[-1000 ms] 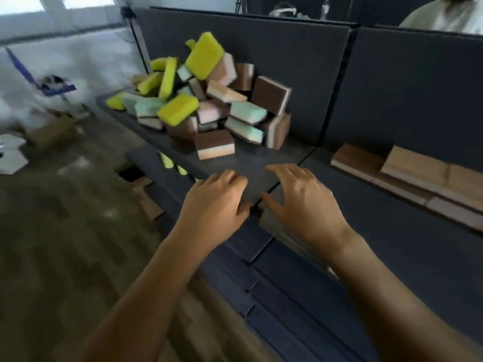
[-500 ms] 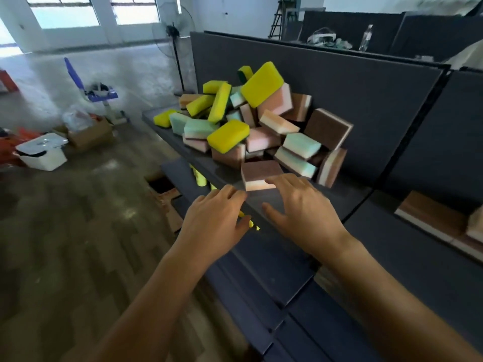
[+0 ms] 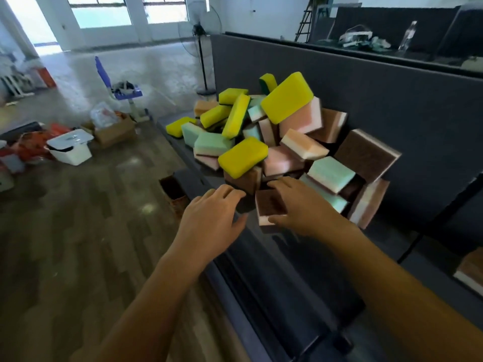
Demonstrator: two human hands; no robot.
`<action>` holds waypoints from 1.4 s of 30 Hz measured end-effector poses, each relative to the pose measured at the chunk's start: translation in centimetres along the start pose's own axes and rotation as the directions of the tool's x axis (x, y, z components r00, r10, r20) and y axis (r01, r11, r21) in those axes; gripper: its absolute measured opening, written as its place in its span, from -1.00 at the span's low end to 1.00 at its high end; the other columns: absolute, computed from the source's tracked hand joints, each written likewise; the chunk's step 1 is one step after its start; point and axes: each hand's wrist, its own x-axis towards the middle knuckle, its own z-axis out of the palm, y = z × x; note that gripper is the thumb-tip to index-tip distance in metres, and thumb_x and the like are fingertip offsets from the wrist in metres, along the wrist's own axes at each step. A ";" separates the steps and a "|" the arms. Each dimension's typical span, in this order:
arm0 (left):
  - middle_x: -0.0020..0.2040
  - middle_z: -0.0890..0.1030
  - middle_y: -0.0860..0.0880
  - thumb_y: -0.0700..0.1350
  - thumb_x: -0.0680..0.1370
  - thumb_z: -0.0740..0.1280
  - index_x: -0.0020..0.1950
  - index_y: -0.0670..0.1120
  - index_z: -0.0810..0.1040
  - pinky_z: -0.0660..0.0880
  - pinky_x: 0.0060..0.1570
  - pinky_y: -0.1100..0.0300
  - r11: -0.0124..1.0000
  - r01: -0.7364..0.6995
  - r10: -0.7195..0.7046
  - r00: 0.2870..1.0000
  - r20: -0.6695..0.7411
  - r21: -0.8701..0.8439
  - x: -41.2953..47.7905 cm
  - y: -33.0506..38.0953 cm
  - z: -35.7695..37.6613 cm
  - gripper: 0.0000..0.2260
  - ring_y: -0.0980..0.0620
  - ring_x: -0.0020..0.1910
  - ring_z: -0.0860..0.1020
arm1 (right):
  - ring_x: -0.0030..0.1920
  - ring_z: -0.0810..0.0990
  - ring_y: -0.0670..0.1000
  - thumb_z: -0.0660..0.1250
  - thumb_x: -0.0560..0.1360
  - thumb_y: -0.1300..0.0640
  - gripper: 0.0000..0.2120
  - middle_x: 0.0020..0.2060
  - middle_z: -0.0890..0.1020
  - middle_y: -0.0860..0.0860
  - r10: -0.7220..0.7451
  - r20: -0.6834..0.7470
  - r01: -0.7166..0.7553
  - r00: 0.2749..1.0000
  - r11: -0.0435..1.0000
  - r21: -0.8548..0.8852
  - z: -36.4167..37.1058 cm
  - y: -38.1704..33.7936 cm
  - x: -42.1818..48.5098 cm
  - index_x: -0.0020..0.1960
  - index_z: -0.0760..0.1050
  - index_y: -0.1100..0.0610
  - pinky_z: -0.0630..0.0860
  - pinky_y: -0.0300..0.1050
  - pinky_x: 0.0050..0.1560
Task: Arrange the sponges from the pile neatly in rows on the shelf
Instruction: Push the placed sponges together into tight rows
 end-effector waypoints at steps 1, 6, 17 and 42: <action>0.32 0.46 0.10 0.11 0.57 0.26 0.41 0.09 0.39 0.43 0.13 0.15 1.000 -0.004 0.004 1.000 -0.001 -0.009 0.3 -0.2 0.3 -0.59 0.09 0.24 0.47 | 0.38 0.34 0.14 0.42 0.44 -0.13 -0.23 0.42 0.35 0.11 -0.025 0.029 0.026 0.999 0.999 -0.020 0.4 0.2 0.6 0.53 0.21 0.09 0.34 0.02 0.33; 0.24 0.50 0.04 0.08 0.55 0.30 0.31 0.03 0.48 0.49 0.06 0.09 0.999 -0.028 0.026 0.998 -0.054 -0.041 3.1 -2.2 1.4 -0.65 0.02 0.16 0.50 | 0.34 0.35 0.12 0.36 0.45 -0.19 -0.16 0.39 0.36 0.08 -0.018 0.146 0.031 0.989 0.995 -0.090 1.6 0.5 1.7 0.58 0.07 0.01 0.33 0.01 0.31; 0.44 0.34 -0.19 0.27 0.51 0.28 0.49 -0.01 0.25 0.40 0.21 -0.14 0.988 -0.094 0.089 0.995 -0.041 -0.122 11.6 -5.7 4.5 -0.35 -0.23 0.36 0.37 | 0.20 0.45 0.11 0.32 0.39 -0.26 -0.22 0.26 0.46 0.04 0.164 -0.021 -0.165 0.986 0.985 -0.042 -0.8 -2.5 -0.6 0.52 0.24 0.00 0.42 0.05 0.24; 0.34 0.43 -0.09 0.15 0.50 0.31 0.43 -0.06 0.36 0.49 0.09 -0.13 0.452 -0.702 0.810 0.581 -0.076 -0.551 4.1 10.3 5.3 -0.44 -0.16 0.22 0.47 | 0.20 0.46 0.13 0.08 0.32 -0.50 -0.16 0.24 0.50 -0.02 0.910 -0.285 -0.928 0.301 0.349 0.134 -0.9 -7.5 -23.9 0.48 0.28 -0.09 0.47 0.12 0.15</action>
